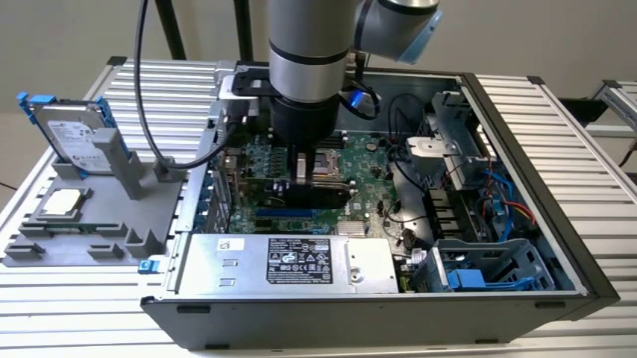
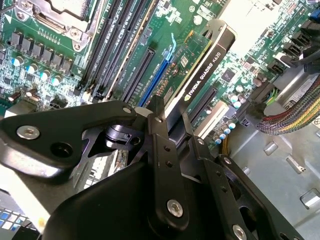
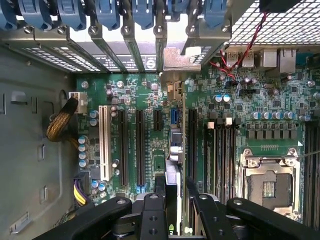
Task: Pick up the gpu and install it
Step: 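Insert the gpu into the slot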
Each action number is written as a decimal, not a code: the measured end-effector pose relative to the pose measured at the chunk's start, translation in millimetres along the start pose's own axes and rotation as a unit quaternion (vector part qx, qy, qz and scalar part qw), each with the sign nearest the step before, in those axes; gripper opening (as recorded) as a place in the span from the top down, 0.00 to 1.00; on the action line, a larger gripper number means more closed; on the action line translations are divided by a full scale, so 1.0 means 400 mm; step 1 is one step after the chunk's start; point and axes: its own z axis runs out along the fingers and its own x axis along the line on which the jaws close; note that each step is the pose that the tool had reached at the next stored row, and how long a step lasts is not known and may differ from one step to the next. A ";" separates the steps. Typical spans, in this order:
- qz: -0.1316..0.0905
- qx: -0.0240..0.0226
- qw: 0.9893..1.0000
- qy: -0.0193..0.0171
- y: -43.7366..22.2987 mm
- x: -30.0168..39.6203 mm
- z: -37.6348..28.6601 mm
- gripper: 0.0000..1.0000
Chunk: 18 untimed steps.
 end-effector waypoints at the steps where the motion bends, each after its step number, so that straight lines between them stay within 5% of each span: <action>1: 0.000 0.000 1.000 0.000 0.000 0.000 0.000 1.00; 18: 0.000 0.000 1.000 0.000 0.014 0.001 0.000 1.00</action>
